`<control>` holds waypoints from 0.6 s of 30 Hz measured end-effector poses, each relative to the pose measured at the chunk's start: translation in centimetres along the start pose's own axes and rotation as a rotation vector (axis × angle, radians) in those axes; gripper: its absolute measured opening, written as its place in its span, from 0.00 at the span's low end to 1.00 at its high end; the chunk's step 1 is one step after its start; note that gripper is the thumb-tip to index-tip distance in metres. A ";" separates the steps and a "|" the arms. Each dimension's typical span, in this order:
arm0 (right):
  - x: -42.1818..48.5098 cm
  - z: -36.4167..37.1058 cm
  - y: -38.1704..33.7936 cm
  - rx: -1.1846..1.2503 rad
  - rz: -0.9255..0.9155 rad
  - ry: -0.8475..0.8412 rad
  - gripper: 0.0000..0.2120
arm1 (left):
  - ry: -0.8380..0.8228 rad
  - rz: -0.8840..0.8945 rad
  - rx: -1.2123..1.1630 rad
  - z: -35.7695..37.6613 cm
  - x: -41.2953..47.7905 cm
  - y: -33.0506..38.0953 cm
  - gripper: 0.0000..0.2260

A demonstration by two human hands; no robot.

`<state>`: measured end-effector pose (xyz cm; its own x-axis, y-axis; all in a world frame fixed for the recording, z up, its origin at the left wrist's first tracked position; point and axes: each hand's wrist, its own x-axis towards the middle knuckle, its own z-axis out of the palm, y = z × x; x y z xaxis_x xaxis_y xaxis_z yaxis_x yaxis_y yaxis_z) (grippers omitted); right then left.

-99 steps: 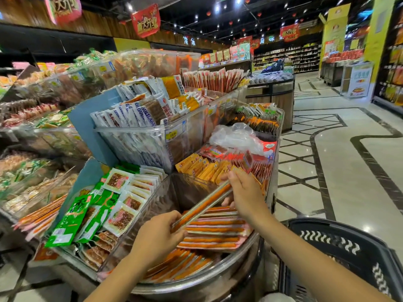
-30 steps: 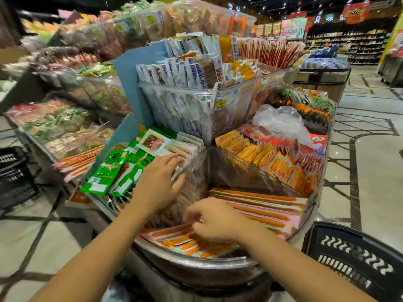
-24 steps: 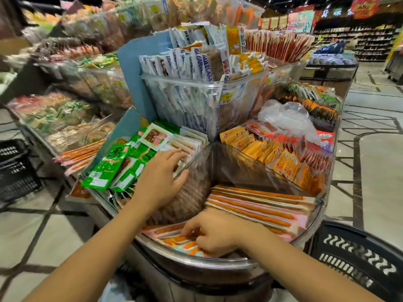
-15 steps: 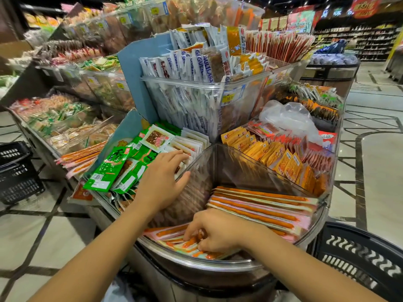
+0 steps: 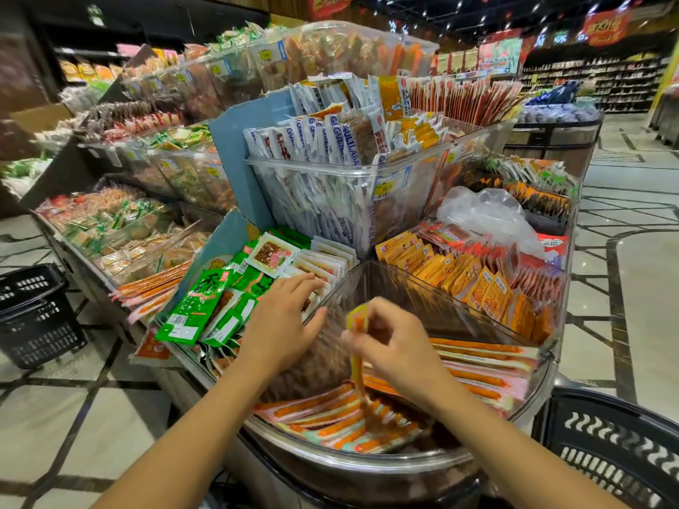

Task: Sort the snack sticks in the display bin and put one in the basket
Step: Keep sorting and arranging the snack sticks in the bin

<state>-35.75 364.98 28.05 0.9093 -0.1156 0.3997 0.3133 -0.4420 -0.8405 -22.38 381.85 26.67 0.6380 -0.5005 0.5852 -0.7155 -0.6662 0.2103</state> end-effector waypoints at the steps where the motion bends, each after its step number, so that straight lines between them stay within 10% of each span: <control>1: 0.3 -0.5 -0.3 0.071 0.016 0.065 0.09 | -0.003 0.000 0.000 0.0 0.0 0.0 0.16; 18: 1.5 -5.7 -4.8 0.249 0.151 0.233 0.21 | 0.080 0.204 0.118 -0.6 -0.2 1.0 0.13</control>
<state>-37.49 361.84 34.77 0.8725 -0.3749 0.3133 0.2639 -0.1782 -0.9480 -23.39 381.59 27.24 0.4558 -0.5891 0.6672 -0.7861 -0.6180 -0.0086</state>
